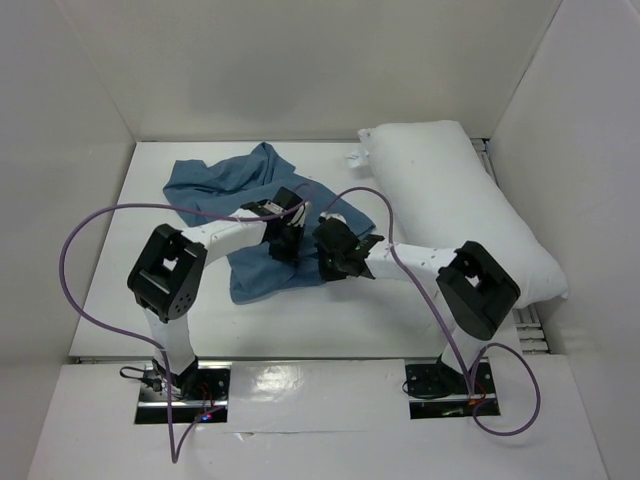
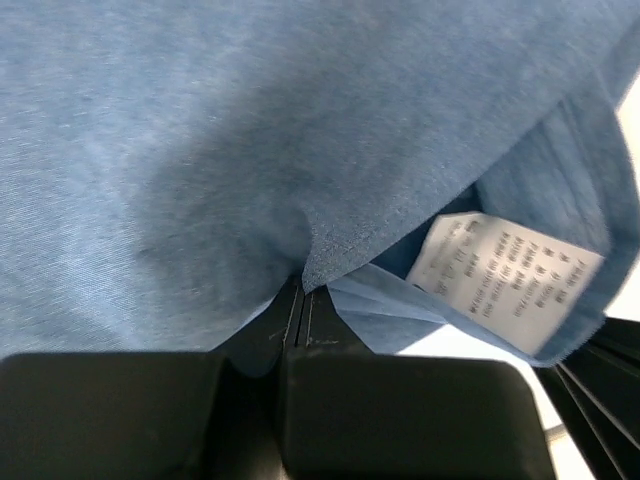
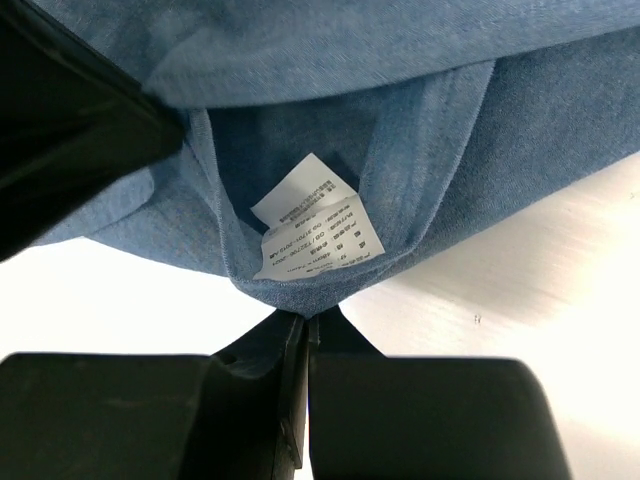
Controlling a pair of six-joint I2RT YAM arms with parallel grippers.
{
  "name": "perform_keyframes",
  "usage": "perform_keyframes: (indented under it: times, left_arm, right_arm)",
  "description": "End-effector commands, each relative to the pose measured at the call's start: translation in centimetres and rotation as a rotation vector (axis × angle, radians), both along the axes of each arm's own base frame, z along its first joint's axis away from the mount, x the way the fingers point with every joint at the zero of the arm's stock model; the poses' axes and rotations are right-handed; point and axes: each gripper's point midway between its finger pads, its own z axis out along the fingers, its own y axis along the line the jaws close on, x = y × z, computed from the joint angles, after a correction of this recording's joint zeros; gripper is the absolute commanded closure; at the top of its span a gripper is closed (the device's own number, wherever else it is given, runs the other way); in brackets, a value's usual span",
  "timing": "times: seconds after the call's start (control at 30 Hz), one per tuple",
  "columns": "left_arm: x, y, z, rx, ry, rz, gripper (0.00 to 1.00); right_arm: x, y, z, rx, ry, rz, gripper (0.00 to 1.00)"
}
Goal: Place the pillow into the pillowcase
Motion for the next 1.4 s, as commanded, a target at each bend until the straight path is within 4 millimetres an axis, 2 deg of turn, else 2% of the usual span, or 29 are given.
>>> perform_keyframes:
  times: [0.0,0.07,0.1,0.17,0.23,0.3,0.33,0.4,0.43,0.47,0.5,0.53,0.57,0.6,0.63,0.67,0.77,0.8,0.87,0.9,0.93,0.97,1.0,1.07,1.17,1.2,1.23,1.3,1.37]
  left_arm:
    - [2.0,0.7,1.7,0.016,-0.06,0.056,1.0]
    - [2.3,0.8,3.1,-0.005,-0.079,0.065,1.0]
    - [3.0,1.4,5.0,-0.033,-0.105,0.086,1.0]
    - [3.1,1.8,6.9,-0.06,-0.114,0.084,1.0]
    - [4.5,2.7,10.2,-0.093,-0.179,0.119,1.0]
    - [4.9,2.7,12.0,-0.138,-0.185,0.129,1.0]
    - [5.7,2.6,14.4,-0.174,-0.227,0.14,1.0]
    - [6.1,2.6,16.1,-0.191,-0.243,0.143,1.0]
    - [6.6,2.3,17.7,-0.214,-0.27,0.137,1.0]
    - [6.8,1.9,18.0,-0.228,-0.272,0.129,1.0]
    - [7.0,1.9,17.7,-0.221,-0.258,0.129,1.0]
    - [7.1,1.6,18.7,-0.237,-0.27,0.123,1.0]
    - [7.0,1.6,18.1,-0.228,-0.251,0.124,1.0]
    - [7.4,1.8,18.6,-0.223,-0.269,0.144,1.0]
    - [7.9,1.8,18.9,-0.219,-0.282,0.15,1.0]
    - [8.1,1.9,18.7,-0.206,-0.278,0.157,1.0]
    - [9.3,2.3,19.4,-0.214,-0.273,0.171,1.0]
    - [9.3,2.1,19.5,-0.219,-0.267,0.166,1.0]
    - [9.3,1.9,20.2,-0.232,-0.272,0.159,1.0]
    - [9.4,1.8,19.7,-0.23,-0.258,0.167,1.0]
    - [9.5,1.7,20.2,-0.242,-0.265,0.162,1.0]
    - [9.5,1.7,20.7,-0.245,-0.27,0.161,1.0]
    - [9.6,1.6,20.3,-0.246,-0.258,0.171,1.0]
    - [9.5,1.6,21.2,-0.248,-0.263,0.17,1.0]
    - [9.5,1.8,21.1,-0.232,-0.248,0.177,1.0]
    - [10.0,1.8,21.5,-0.223,-0.263,0.173,1.0]
    - [9.9,1.8,21.8,-0.224,-0.266,0.173,1.0]
    - [10.3,2.3,21.9,-0.218,-0.268,0.176,1.0]
    - [10.4,2.2,22.2,-0.222,-0.276,0.176,1.0]
  right_arm:
    - [0.5,-0.2,1.7,0.023,-0.052,-0.01,1.0]
    - [0.2,-0.4,1.2,0.019,-0.038,-0.004,1.0]
    - [0.0,-0.6,1.2,0.018,-0.037,-0.004,1.0]
    - [-0.4,-1.1,0.7,-0.001,-0.027,0.003,1.0]
    - [-0.8,-1.7,0.2,-0.018,-0.023,-0.003,1.0]
    - [-1.2,-2.2,-0.3,-0.032,-0.009,-0.002,1.0]
    - [-1.1,-2.1,0.1,-0.029,-0.021,0.006,1.0]
    - [-1.5,-2.5,0.1,-0.034,-0.015,0.006,1.0]
    - [-1.5,-2.5,0.6,-0.028,-0.022,0.006,1.0]
    - [-1.3,-2.6,1.4,-0.035,-0.029,-0.001,1.0]
    - [-1.1,-2.7,2.1,-0.04,-0.039,-0.009,0.89]
    - [-0.7,-2.9,3.7,-0.035,-0.07,-0.023,0.72]
    - [-0.1,-2.7,5.8,-0.03,-0.11,-0.034,0.55]
    - [0.3,-2.6,7.6,-0.013,-0.151,-0.039,0.22]
    - [1.0,-2.6,9.6,0.009,-0.203,-0.05,0.15]
    - [1.9,-2.3,13.4,0.061,-0.276,-0.075,0.13]
    - [4.2,-4.7,17.8,-0.018,-0.402,-0.169,0.12]
    - [5.9,-6.3,19.9,-0.057,-0.448,-0.239,0.12]
    - [8.1,-8.1,20.3,-0.146,-0.473,-0.285,0.09]
    - [9.9,-10.3,21.7,-0.192,-0.506,-0.369,0.07]
    - [11.0,-11.4,22.0,-0.226,-0.52,-0.402,0.07]
    - [12.2,-12.3,21.1,-0.284,-0.509,-0.429,0.05]
    - [13.9,-14.6,22.2,-0.318,-0.536,-0.521,0.03]
    - [16.0,-16.2,22.0,-0.364,-0.535,-0.556,0.02]
    - [20.4,-18.6,19.6,-0.413,-0.496,-0.604,0.01]
    - [21.9,-18.9,17.9,-0.448,-0.469,-0.603,0.01]
    - [22.9,-20.1,17.2,-0.471,-0.464,-0.629,0.01]
    - [24.3,-20.9,15.5,-0.5,-0.443,-0.634,0.01]
    - [25.5,-22.1,13.1,-0.538,-0.398,-0.648,0.08]
